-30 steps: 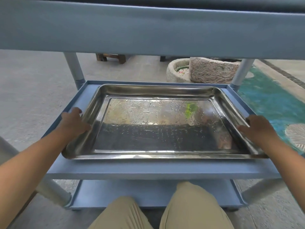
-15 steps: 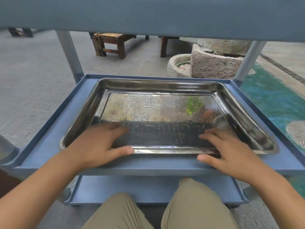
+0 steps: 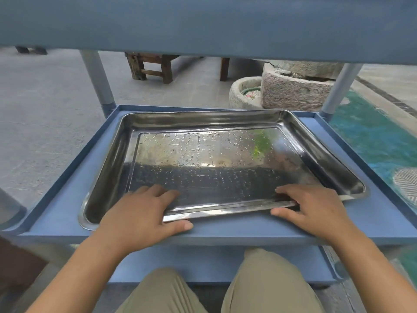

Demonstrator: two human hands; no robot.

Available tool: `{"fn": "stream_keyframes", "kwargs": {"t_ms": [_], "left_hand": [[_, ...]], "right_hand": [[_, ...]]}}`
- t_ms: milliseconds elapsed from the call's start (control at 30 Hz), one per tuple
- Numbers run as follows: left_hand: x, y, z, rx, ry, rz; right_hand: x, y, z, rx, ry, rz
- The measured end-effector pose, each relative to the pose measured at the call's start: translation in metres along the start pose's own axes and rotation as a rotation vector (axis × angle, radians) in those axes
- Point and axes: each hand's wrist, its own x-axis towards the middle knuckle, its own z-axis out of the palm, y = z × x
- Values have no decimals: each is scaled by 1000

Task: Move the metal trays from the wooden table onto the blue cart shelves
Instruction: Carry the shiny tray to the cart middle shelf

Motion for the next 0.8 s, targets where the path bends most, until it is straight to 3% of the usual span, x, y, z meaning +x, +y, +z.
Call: {"fn": "stream_keyframes", "kwargs": {"t_ms": [400, 800], "left_hand": [[0, 23, 7, 35, 94, -84], [5, 35, 6, 2, 33, -144]], "right_hand": [[26, 25, 14, -28, 171, -95], [34, 41, 23, -72, 173, -106]]}}
